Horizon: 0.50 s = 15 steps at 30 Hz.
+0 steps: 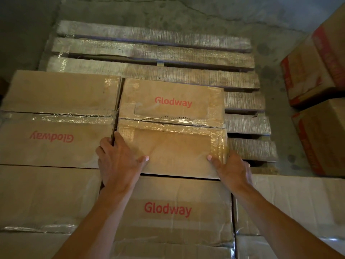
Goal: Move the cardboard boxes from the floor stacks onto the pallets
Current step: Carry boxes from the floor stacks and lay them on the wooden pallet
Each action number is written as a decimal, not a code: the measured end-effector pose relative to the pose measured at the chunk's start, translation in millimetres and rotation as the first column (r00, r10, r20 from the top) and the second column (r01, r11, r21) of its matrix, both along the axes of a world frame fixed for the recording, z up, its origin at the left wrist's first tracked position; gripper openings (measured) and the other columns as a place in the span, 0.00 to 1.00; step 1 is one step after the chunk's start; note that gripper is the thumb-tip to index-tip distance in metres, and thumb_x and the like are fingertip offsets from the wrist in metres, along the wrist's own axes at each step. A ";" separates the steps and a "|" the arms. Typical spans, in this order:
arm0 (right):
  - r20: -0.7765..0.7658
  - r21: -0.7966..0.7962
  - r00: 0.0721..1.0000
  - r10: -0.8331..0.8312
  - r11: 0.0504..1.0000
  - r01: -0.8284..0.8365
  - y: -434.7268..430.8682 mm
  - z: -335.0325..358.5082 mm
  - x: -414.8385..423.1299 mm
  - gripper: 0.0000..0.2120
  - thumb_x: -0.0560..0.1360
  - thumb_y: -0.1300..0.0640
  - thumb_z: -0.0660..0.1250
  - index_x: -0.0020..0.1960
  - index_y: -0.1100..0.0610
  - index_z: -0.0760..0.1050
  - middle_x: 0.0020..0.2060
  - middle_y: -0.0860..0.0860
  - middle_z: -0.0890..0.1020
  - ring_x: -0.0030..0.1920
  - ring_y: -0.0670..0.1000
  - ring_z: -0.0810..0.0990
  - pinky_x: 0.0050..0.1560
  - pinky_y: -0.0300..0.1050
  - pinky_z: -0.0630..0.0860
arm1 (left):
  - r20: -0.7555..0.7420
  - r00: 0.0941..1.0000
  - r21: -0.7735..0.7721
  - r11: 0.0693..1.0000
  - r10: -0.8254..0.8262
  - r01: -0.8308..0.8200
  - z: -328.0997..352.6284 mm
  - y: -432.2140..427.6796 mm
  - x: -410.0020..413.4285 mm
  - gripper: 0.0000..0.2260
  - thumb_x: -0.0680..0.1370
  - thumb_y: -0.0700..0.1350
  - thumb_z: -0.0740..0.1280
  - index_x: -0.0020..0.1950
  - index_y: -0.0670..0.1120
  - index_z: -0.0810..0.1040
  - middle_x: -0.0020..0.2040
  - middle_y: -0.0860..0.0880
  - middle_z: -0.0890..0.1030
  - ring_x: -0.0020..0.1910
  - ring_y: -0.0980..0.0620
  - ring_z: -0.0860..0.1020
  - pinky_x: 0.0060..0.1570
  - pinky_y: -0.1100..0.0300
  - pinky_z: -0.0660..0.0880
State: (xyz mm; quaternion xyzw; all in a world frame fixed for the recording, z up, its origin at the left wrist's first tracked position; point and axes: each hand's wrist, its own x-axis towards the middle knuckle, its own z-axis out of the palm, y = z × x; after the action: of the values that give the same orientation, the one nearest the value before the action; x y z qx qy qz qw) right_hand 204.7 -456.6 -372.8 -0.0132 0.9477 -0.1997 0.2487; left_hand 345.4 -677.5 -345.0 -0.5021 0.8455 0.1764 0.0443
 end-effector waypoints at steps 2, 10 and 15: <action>-0.067 -0.020 0.998 0.019 1.000 -0.021 5.5 9.8 -4.0 0.31 0.76 0.33 0.62 0.70 0.53 0.70 0.63 0.55 0.80 0.66 0.60 0.76 0.70 0.61 0.69 | -0.102 0.993 -0.021 0.998 -0.067 0.065 8.4 10.4 0.9 0.44 0.71 0.58 0.76 0.78 0.41 0.60 0.73 0.37 0.62 0.70 0.37 0.63 0.68 0.44 0.69; -0.326 -0.073 0.945 0.028 0.996 -0.055 109.8 97.8 -38.7 0.36 0.80 0.36 0.56 0.80 0.55 0.56 0.76 0.59 0.67 0.76 0.61 0.64 0.73 0.65 0.63 | -0.313 0.861 -0.099 0.915 -0.402 0.391 99.7 116.4 -47.6 0.36 0.78 0.58 0.66 0.79 0.41 0.59 0.76 0.42 0.65 0.75 0.46 0.62 0.70 0.60 0.55; -0.425 -0.092 0.905 -0.014 0.995 -0.028 236.0 167.9 -66.3 0.36 0.80 0.38 0.57 0.81 0.57 0.56 0.78 0.60 0.62 0.77 0.61 0.60 0.76 0.61 0.59 | -0.358 0.772 -0.145 0.848 -0.525 0.509 162.2 228.8 -94.3 0.36 0.76 0.61 0.61 0.76 0.38 0.64 0.71 0.38 0.71 0.70 0.41 0.69 0.69 0.51 0.64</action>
State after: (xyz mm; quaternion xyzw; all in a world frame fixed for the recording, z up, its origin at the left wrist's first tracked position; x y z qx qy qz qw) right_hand 138.4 -220.6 -205.0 -0.0716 0.9684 -0.2364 0.0358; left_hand 251.0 -448.7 -182.8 -0.2066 0.9458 0.2355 -0.0856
